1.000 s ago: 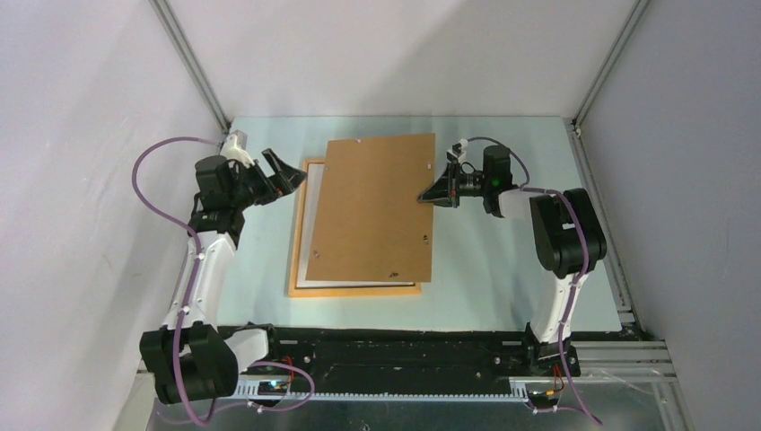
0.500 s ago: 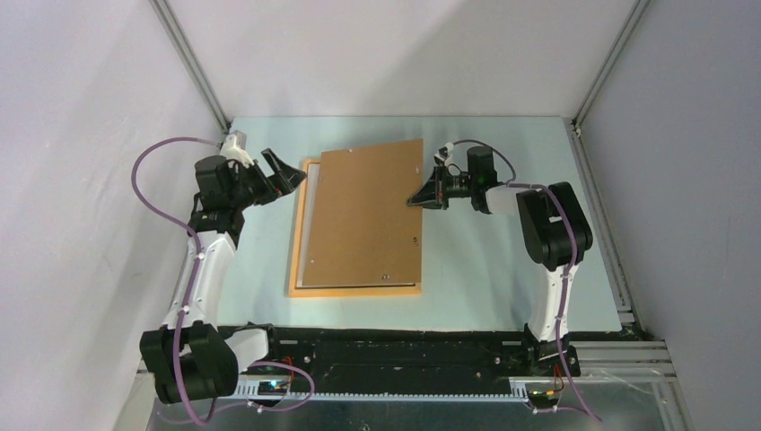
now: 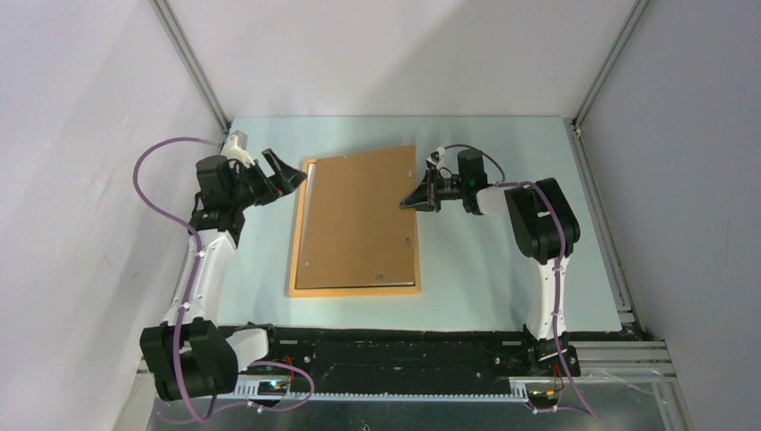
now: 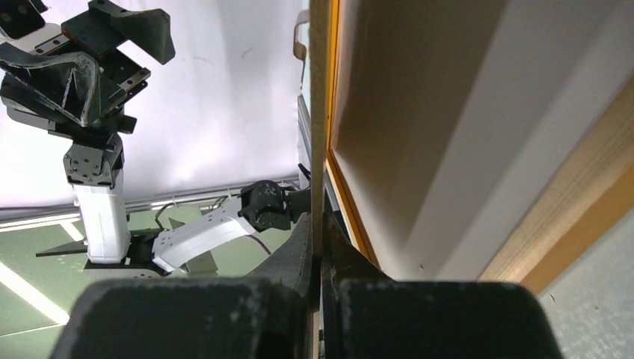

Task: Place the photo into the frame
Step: Place the photo frame item in the photo frame.

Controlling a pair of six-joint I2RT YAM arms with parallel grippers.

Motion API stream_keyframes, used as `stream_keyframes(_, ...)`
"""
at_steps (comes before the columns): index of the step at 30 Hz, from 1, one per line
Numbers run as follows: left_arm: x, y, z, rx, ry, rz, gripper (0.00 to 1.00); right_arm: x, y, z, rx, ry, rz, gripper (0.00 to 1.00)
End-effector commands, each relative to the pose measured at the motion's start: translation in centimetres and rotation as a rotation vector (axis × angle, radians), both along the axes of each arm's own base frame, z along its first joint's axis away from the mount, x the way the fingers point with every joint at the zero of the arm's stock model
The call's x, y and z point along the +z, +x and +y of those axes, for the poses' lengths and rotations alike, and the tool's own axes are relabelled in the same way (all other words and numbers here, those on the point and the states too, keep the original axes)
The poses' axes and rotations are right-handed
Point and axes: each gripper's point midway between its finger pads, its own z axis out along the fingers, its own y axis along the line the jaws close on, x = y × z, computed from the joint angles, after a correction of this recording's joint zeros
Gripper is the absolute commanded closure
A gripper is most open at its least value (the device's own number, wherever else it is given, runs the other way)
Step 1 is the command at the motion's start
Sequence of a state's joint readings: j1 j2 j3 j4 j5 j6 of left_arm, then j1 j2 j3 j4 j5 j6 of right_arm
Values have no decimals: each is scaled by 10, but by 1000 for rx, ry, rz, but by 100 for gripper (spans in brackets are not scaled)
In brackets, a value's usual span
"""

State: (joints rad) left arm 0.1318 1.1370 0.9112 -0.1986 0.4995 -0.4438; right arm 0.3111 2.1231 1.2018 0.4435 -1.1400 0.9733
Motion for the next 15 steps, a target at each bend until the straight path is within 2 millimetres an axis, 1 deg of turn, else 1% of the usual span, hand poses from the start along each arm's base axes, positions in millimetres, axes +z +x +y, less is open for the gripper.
stream_keyframes(1, 8, 5, 5, 7, 17, -31, 0, 32, 6, 11, 52, 74, -108, 100)
stream_keyframes(15, 5, 6, 5, 3, 13, -20, 0, 25, 11, 18, 64, 74, -109, 100)
